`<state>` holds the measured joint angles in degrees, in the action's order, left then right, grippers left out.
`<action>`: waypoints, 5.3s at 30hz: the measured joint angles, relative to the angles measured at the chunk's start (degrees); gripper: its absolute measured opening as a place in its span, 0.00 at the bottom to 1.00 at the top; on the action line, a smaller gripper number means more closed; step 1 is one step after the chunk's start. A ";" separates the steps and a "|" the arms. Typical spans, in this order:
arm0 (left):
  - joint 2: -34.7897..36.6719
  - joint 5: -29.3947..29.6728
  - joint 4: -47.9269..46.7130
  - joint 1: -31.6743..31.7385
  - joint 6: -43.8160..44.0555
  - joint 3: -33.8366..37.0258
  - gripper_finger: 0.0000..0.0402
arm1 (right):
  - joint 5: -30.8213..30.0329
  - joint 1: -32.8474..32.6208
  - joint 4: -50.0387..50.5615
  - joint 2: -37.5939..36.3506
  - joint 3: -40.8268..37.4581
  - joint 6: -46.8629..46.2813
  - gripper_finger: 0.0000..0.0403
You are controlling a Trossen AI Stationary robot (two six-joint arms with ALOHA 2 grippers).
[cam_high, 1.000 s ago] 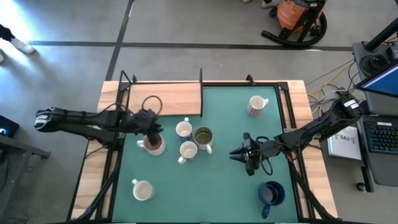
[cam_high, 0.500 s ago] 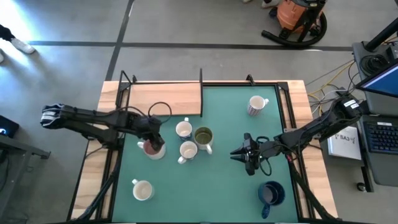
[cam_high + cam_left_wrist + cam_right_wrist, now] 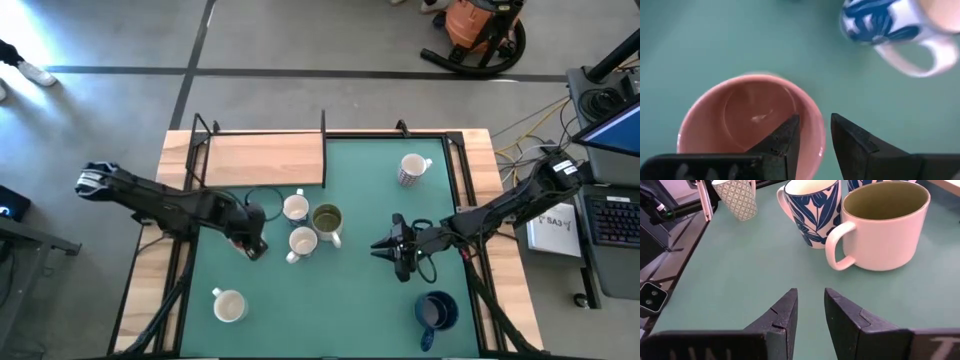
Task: Place coffee mugs
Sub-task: Put the pink mug on the shelf, then put the green patterned mug on the shelf
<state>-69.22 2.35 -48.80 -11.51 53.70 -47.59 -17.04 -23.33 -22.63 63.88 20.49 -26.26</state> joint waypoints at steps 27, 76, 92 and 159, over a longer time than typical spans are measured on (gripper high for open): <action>-8.44 -1.69 -3.45 -0.02 -5.70 -2.72 0.01 | 0.00 -0.02 0.11 -0.01 0.00 -0.33 0.21; -9.21 7.58 -10.01 59.18 -47.70 -13.05 0.02 | 0.02 0.00 0.11 -0.02 -0.04 -0.09 0.21; -16.14 7.65 -6.12 64.97 -51.09 -17.86 0.08 | 0.04 0.00 0.11 -0.01 -0.04 -0.07 0.21; 1.43 5.25 -18.21 5.28 -8.27 -17.64 0.13 | 0.07 -0.01 0.07 0.00 -0.07 4.21 0.21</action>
<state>-67.79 7.60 -67.01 -6.23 45.43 -65.23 -16.97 -23.34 -22.57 63.88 20.43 -22.05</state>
